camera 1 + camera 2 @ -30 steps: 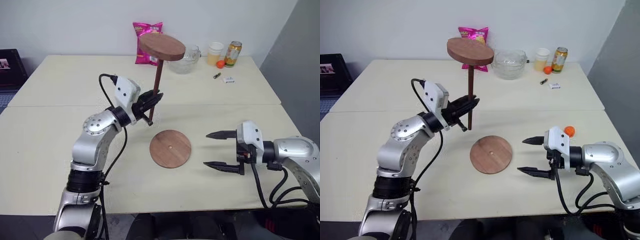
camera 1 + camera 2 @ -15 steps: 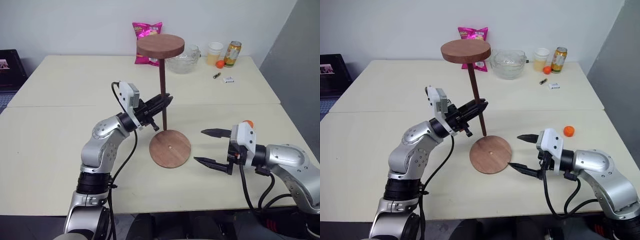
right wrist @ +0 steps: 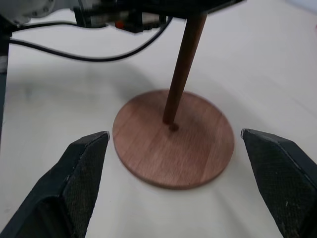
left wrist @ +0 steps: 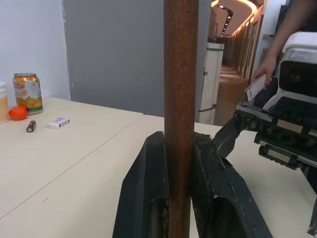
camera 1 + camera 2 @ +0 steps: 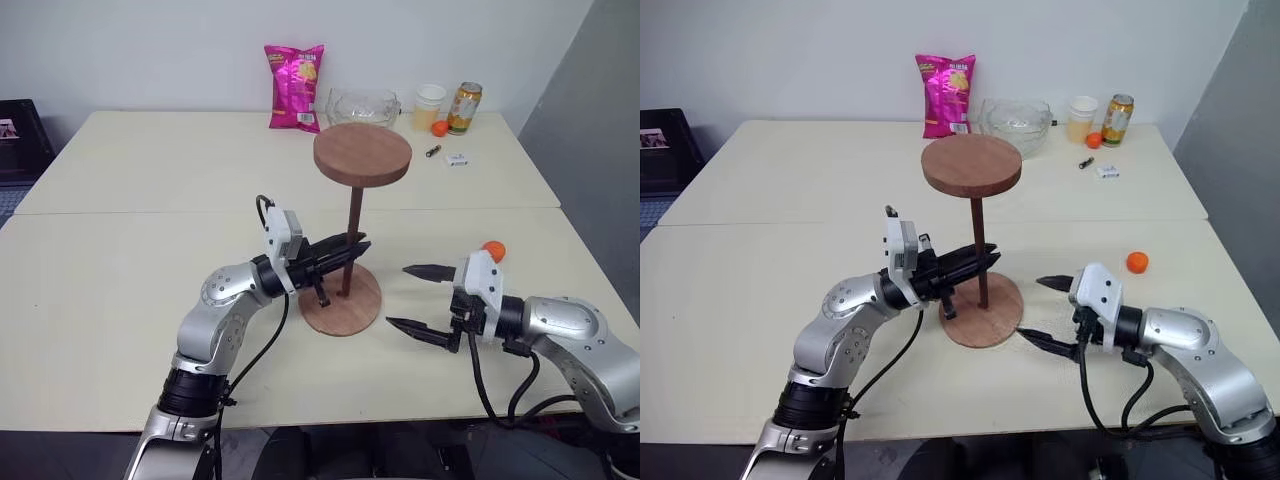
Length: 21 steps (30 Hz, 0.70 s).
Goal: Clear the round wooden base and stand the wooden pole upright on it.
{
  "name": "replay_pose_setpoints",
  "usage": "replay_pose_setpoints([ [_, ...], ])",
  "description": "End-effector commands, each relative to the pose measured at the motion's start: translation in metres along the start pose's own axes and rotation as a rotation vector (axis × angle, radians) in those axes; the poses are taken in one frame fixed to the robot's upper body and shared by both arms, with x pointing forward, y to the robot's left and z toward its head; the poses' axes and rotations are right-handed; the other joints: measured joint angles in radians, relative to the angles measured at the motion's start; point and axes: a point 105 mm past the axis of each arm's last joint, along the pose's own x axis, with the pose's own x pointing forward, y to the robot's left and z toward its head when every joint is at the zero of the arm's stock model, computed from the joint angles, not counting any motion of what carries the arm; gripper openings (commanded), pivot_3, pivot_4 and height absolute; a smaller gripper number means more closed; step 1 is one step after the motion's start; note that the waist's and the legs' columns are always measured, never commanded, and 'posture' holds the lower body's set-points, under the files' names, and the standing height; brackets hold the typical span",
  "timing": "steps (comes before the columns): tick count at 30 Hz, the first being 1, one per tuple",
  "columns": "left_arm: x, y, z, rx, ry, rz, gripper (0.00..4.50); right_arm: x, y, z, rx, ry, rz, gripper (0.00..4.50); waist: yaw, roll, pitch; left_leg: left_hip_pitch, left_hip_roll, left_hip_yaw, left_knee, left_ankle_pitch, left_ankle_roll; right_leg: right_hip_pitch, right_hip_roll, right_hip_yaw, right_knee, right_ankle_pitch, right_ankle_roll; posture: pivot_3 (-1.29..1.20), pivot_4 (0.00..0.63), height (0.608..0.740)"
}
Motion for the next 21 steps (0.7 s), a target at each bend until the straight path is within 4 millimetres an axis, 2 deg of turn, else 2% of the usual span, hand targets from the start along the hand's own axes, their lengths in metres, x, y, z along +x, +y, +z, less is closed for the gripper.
replay_pose_setpoints([
  [1, 0.002, 0.000, 0.009, 0.059, -0.037, -0.007, 0.25, -0.005, 0.002, 0.002, -0.014, 0.091, 0.004, 4.50, 0.000, 0.000, 0.000, 0.000, 0.000, 0.000, 0.000, 0.000, 0.000, 0.000, 0.000, 0.000, 0.000, 0.000, 0.000, 0.00, 0.150, 0.740],
  [21, -0.001, 0.010, -0.004, 0.055, -0.029, 0.053, 0.25, -0.012, 0.005, 0.005, -0.042, 0.134, 0.036, 4.50, 0.000, 0.000, 0.000, 0.000, 0.000, 0.000, 0.000, 0.000, 0.000, 0.000, 0.000, 0.000, 0.000, 0.000, 0.000, 0.00, 0.150, 0.740],
])
